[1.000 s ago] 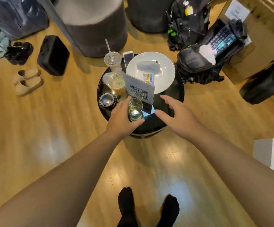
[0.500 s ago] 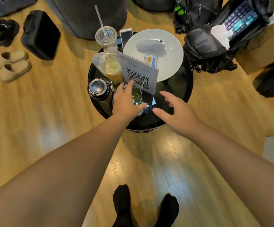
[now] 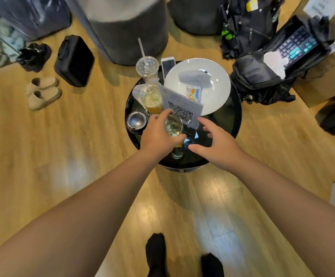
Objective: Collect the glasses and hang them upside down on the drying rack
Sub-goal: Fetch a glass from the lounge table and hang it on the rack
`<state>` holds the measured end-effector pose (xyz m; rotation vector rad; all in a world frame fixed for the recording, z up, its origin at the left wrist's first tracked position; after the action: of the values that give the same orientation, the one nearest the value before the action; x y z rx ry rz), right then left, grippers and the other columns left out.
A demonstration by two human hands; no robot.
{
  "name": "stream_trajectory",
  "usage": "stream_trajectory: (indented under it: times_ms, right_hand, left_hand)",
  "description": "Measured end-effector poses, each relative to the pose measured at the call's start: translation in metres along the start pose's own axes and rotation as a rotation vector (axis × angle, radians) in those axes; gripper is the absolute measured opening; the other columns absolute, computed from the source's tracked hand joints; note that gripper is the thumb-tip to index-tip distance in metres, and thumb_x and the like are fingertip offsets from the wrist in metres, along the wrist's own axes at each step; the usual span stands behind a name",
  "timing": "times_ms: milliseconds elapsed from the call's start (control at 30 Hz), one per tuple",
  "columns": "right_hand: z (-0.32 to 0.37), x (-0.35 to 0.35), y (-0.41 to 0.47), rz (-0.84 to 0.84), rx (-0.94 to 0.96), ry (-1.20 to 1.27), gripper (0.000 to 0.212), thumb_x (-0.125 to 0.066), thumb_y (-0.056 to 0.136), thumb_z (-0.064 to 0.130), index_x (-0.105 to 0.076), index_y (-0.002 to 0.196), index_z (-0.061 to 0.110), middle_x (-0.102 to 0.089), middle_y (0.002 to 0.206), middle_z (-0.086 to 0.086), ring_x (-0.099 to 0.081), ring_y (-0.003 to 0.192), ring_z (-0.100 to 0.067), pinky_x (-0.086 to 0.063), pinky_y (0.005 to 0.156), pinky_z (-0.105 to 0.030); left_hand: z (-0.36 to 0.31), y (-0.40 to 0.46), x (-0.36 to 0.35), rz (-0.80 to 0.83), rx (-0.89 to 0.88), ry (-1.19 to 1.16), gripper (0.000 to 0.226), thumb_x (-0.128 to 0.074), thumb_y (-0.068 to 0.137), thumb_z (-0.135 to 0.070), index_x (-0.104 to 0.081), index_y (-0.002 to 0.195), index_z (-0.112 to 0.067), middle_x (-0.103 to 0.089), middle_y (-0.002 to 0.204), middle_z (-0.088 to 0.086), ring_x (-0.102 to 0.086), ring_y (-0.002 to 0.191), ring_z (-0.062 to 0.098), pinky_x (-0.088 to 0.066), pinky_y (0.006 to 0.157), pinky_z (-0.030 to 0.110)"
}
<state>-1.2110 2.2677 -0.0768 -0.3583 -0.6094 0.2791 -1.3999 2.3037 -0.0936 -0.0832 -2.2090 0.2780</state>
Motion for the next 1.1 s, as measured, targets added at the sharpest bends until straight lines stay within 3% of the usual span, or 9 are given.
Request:
stream_trajectory:
  times_ms: [133, 200, 333, 467, 600, 667, 800, 933, 1100]
  right_hand:
    - [0.058, 0.017, -0.014, 0.068, 0.086, 0.035, 0.097, -0.087, 0.079, 0.045, -0.031, 0.158, 0.04, -0.045, 0.159, 0.005, -0.044, 0.145, -0.018, -0.044, 0.114, -0.044]
    - [0.1, 0.03, -0.024, 0.12, 0.157, 0.051, 0.098, -0.089, 0.074, 0.047, -0.035, 0.155, 0.041, -0.052, 0.152, 0.01, -0.051, 0.139, -0.016, -0.049, 0.111, -0.047]
    - [0.196, 0.065, -0.053, 0.109, 0.315, 0.052, 0.084, -0.091, 0.075, 0.032, -0.044, 0.145, 0.038, -0.063, 0.123, 0.021, -0.061, 0.113, -0.006, -0.054, 0.091, -0.027]
    - [0.288, 0.1, -0.102, 0.089, 0.452, 0.072, 0.087, -0.092, 0.075, 0.028, -0.045, 0.147, 0.033, -0.062, 0.126, 0.014, -0.062, 0.116, -0.013, -0.053, 0.092, -0.031]
    - [0.375, 0.128, -0.165, 0.113, 0.587, 0.163, 0.086, -0.097, 0.069, 0.031, -0.045, 0.136, 0.044, -0.063, 0.121, 0.026, -0.062, 0.109, 0.006, -0.052, 0.078, -0.009]
    - [0.416, 0.136, -0.198, 0.131, 0.655, 0.185, 0.086, -0.098, 0.068, 0.029, -0.047, 0.137, 0.039, -0.066, 0.122, 0.022, -0.065, 0.106, 0.007, -0.054, 0.075, -0.01]
    - [0.498, 0.144, -0.262, 0.216, 0.792, 0.212, 0.078, -0.095, 0.072, 0.012, -0.052, 0.135, 0.026, -0.07, 0.118, 0.01, -0.069, 0.103, 0.002, -0.056, 0.074, -0.014]
    - [0.575, 0.13, -0.326, 0.288, 0.937, 0.18, 0.068, -0.095, 0.074, 0.028, -0.058, 0.131, 0.028, -0.072, 0.116, 0.013, -0.069, 0.103, 0.003, -0.055, 0.078, -0.015]
    - [0.656, 0.077, -0.412, 0.404, 1.064, 0.203, 0.069, -0.096, 0.071, 0.032, -0.058, 0.129, 0.034, -0.073, 0.114, 0.014, -0.069, 0.102, 0.004, -0.058, 0.085, -0.022]
  left_hand:
    - [-0.047, -0.024, 0.061, -0.021, -0.056, 0.003, 0.085, -0.086, 0.067, -0.051, -0.048, 0.142, -0.041, -0.054, 0.133, -0.004, -0.058, 0.116, 0.014, -0.05, 0.086, 0.028]
    - [-0.077, -0.039, 0.109, -0.061, -0.088, 0.018, 0.088, -0.085, 0.065, -0.052, -0.047, 0.144, -0.043, -0.054, 0.135, -0.005, -0.057, 0.117, 0.013, -0.049, 0.084, 0.026]
    - [-0.141, -0.076, 0.21, -0.158, -0.121, 0.067, 0.089, -0.085, 0.066, -0.053, -0.048, 0.146, -0.04, -0.055, 0.134, -0.008, -0.057, 0.114, 0.012, -0.045, 0.079, 0.025]
    - [-0.197, -0.124, 0.306, -0.221, -0.131, 0.11, 0.09, -0.081, 0.066, -0.059, -0.046, 0.147, -0.039, -0.057, 0.133, -0.007, -0.057, 0.113, 0.014, -0.053, 0.085, 0.031]
    - [-0.241, -0.184, 0.395, -0.29, -0.152, 0.11, 0.094, -0.081, 0.063, -0.065, -0.048, 0.147, -0.037, -0.061, 0.126, -0.01, -0.059, 0.109, 0.01, -0.053, 0.084, 0.027]
    - [-0.256, -0.216, 0.438, -0.309, -0.141, 0.102, 0.099, -0.081, 0.06, -0.069, -0.047, 0.148, -0.037, -0.061, 0.129, -0.009, -0.06, 0.112, 0.011, -0.055, 0.091, 0.033]
    - [-0.279, -0.288, 0.522, -0.359, -0.109, 0.11, 0.104, -0.081, 0.066, -0.07, -0.039, 0.154, -0.034, -0.058, 0.139, -0.01, -0.057, 0.122, 0.011, -0.053, 0.098, 0.033]
    - [-0.282, -0.373, 0.601, -0.484, -0.071, 0.056, 0.094, -0.071, 0.077, -0.073, -0.037, 0.156, -0.034, -0.055, 0.146, -0.013, -0.054, 0.128, 0.009, -0.049, 0.102, 0.031]
    - [-0.241, -0.507, 0.676, -0.718, 0.052, -0.151, 0.083, -0.045, 0.082, -0.086, -0.042, 0.152, -0.042, -0.055, 0.144, -0.012, -0.057, 0.127, 0.012, -0.053, 0.103, 0.044]
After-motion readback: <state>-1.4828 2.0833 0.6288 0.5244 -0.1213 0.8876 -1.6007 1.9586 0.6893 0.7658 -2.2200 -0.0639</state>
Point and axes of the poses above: each hand's wrist, its own y-axis towards the middle knuckle, its own x-axis out of the back of the hand, z = x × y, the point moved 4 cm from there along y, towards the middle knuckle
